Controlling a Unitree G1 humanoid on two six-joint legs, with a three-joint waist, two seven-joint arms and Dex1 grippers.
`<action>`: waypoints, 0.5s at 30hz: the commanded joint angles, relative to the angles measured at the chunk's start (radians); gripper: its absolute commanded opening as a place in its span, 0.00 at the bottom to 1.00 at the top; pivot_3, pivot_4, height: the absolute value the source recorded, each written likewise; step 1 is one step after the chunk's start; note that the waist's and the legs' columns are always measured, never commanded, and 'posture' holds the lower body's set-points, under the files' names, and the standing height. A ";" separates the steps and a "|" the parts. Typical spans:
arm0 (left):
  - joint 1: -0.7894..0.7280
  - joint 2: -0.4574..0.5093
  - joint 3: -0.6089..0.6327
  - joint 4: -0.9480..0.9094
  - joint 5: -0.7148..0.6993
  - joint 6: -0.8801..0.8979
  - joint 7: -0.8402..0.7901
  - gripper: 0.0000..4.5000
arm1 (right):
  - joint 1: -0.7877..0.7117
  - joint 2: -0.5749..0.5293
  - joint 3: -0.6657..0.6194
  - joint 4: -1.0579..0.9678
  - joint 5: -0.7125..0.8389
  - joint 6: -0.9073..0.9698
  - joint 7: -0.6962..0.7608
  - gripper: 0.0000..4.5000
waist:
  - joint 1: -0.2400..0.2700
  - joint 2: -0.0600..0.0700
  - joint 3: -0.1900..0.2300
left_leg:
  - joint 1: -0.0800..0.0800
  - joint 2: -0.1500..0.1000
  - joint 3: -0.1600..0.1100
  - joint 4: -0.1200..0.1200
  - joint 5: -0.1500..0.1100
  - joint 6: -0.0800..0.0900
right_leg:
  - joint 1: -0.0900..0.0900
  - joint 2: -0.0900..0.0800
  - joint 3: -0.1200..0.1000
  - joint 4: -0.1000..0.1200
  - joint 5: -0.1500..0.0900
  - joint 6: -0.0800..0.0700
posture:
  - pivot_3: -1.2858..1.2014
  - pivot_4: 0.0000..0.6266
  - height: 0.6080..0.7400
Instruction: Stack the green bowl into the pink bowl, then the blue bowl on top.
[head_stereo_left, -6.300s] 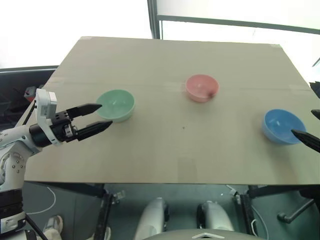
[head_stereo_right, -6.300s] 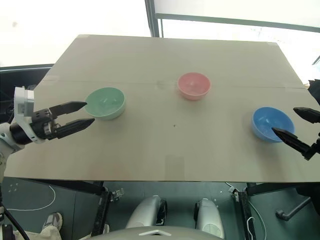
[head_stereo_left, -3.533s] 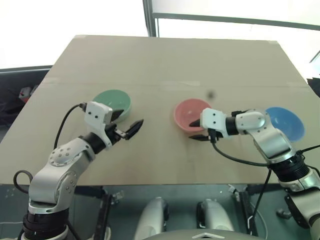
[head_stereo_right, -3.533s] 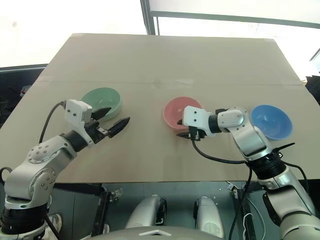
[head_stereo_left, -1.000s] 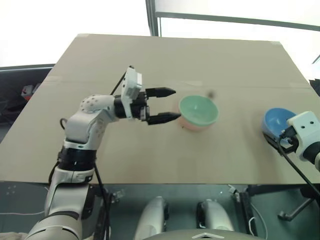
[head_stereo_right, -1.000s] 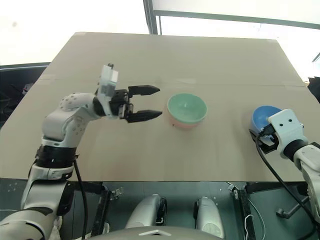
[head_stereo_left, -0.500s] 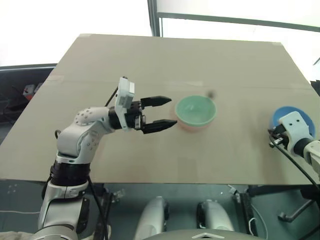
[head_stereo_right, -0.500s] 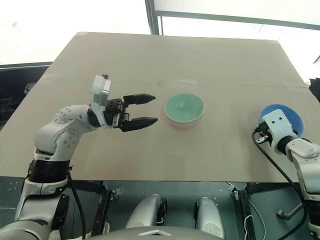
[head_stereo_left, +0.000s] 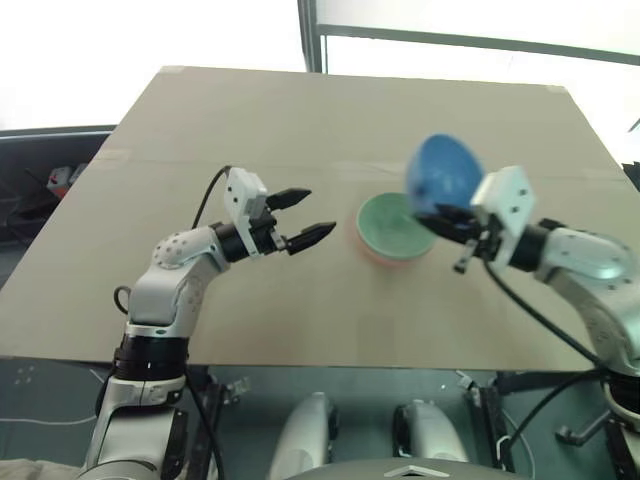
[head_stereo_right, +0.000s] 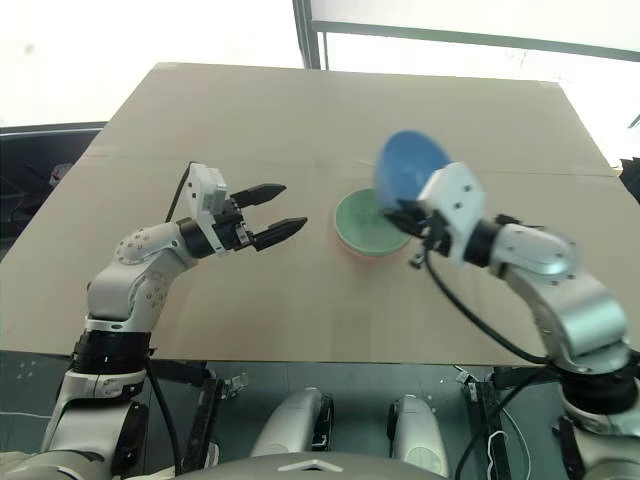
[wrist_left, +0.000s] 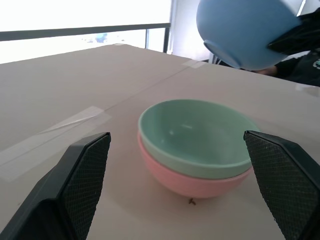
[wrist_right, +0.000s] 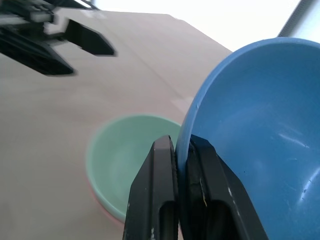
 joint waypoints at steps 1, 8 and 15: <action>0.018 0.002 0.022 -0.031 0.017 -0.032 0.028 1.00 | -0.035 0.013 0.124 0.100 -0.052 -0.038 0.050 0.09 | 0.001 0.000 0.000 | 0.000 0.000 0.000 0.001 -0.001 0.001 | 0.000 0.000 0.000 0.000 0.000 0.000 | 0.52 0.24 0.68; 0.092 0.006 0.056 -0.111 0.021 -0.053 0.076 1.00 | -0.050 0.029 0.068 0.128 -0.082 -0.130 0.037 0.70 | -0.005 0.000 0.000 | 0.000 0.000 0.001 0.001 -0.001 0.001 | 0.000 0.000 0.000 0.001 0.000 0.000 | 0.52 0.24 0.68; 0.244 0.031 0.105 -0.264 -0.049 0.029 0.108 1.00 | 0.148 -0.035 -0.229 -0.056 0.098 -0.111 0.072 0.87 | -0.001 0.000 0.000 | -0.001 0.000 0.000 0.001 -0.001 0.002 | 0.001 -0.002 -0.001 0.000 0.000 0.000 | 0.52 0.24 0.68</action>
